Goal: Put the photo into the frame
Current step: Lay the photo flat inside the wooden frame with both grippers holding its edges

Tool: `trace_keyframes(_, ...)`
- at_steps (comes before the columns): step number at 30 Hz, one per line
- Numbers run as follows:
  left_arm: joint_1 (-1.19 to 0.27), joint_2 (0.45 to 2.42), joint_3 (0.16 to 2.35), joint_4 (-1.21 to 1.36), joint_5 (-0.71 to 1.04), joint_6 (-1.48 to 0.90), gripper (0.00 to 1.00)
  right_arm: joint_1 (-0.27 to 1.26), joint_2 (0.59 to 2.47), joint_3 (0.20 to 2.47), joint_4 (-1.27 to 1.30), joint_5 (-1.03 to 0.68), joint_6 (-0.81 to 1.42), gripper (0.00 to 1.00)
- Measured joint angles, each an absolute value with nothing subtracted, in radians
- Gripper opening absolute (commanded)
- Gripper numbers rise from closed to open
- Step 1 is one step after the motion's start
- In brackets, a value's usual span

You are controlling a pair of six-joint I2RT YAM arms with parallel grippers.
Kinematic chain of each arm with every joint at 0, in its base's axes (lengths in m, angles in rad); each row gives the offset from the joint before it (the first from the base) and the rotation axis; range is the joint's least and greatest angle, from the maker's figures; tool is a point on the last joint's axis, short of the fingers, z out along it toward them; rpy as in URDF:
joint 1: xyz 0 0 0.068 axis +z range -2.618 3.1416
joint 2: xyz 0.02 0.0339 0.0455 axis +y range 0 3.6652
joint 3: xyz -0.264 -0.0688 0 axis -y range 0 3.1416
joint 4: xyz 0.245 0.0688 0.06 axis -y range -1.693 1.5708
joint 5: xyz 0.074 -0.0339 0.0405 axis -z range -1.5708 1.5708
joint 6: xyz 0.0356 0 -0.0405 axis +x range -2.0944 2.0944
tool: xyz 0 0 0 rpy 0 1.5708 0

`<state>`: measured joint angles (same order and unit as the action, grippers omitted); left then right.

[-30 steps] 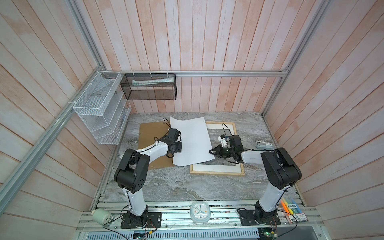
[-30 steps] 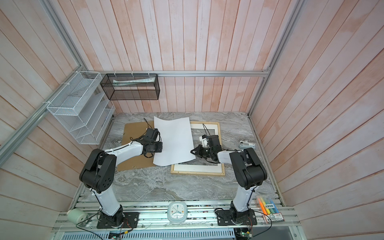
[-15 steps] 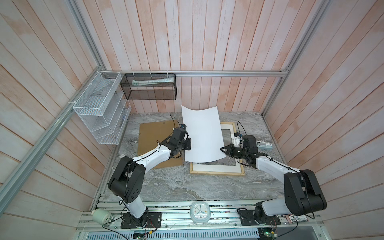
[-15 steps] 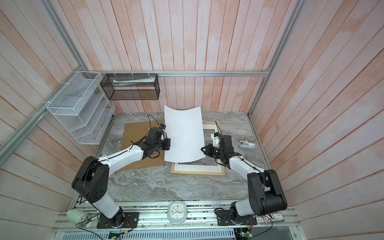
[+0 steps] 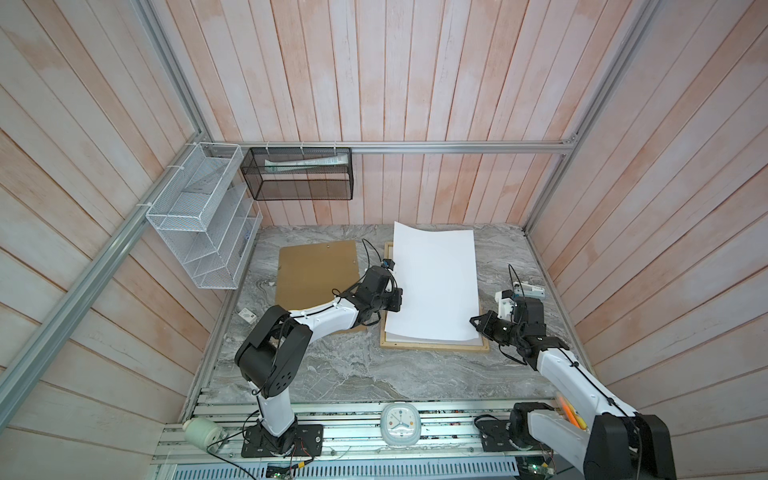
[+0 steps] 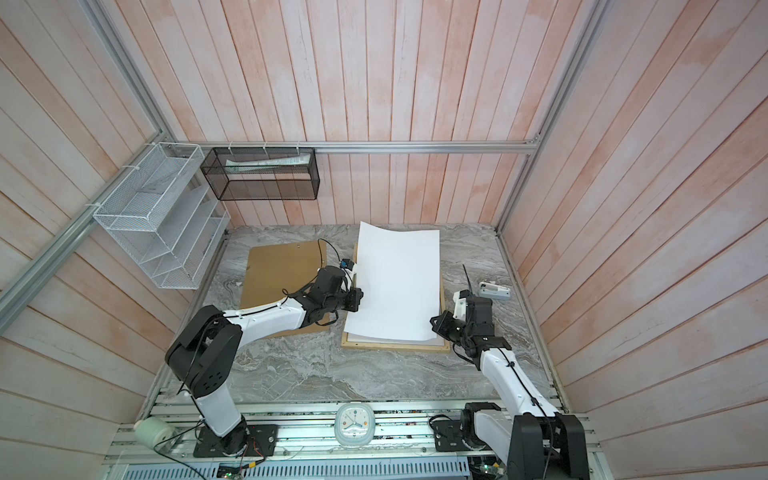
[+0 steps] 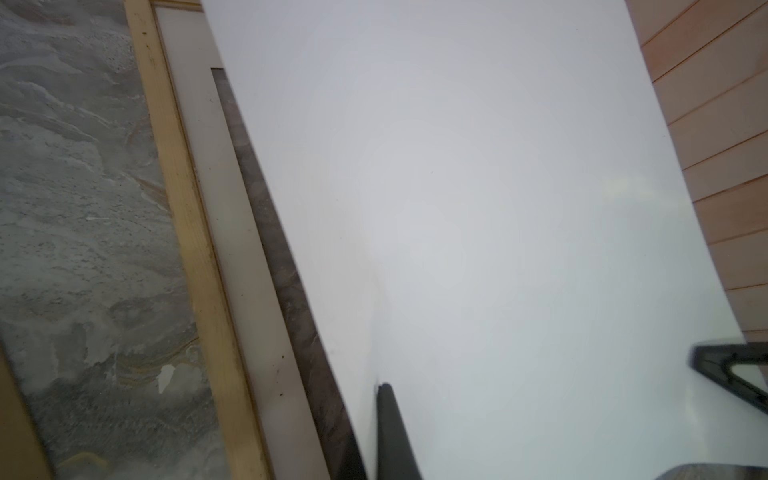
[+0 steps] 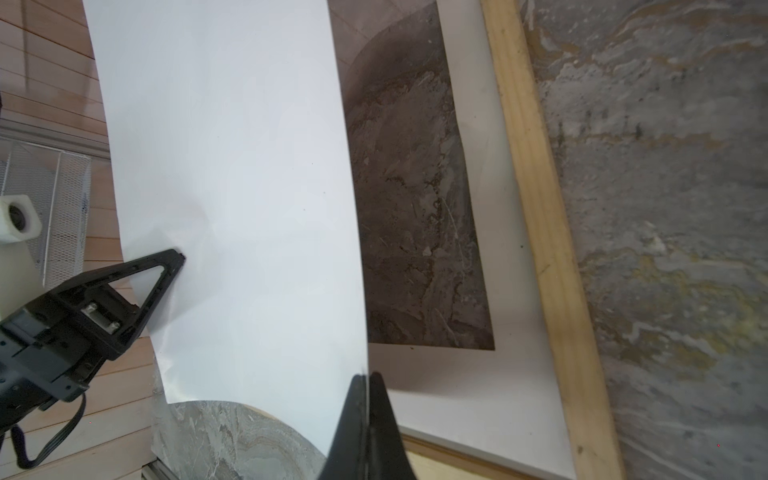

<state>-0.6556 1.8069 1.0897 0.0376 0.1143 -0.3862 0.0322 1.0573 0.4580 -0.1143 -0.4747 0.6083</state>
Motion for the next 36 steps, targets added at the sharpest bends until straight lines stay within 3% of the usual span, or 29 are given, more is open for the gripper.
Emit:
trace_keyframes(11,-0.657,1.831,1.087,0.045,0.120,-0.398,0.01,0.027,1.153,0.461,-0.121,-0.472,0.568,0.01)
trace_keyframes(18,-0.657,1.859,1.087,0.040,0.097,-0.418,0.18,0.023,1.201,0.485,-0.126,-0.472,0.529,0.00)
trace_keyframes(36,-0.657,1.863,1.087,-0.004,0.010,-0.435,0.38,0.018,1.267,0.542,-0.159,-0.472,0.435,0.00)
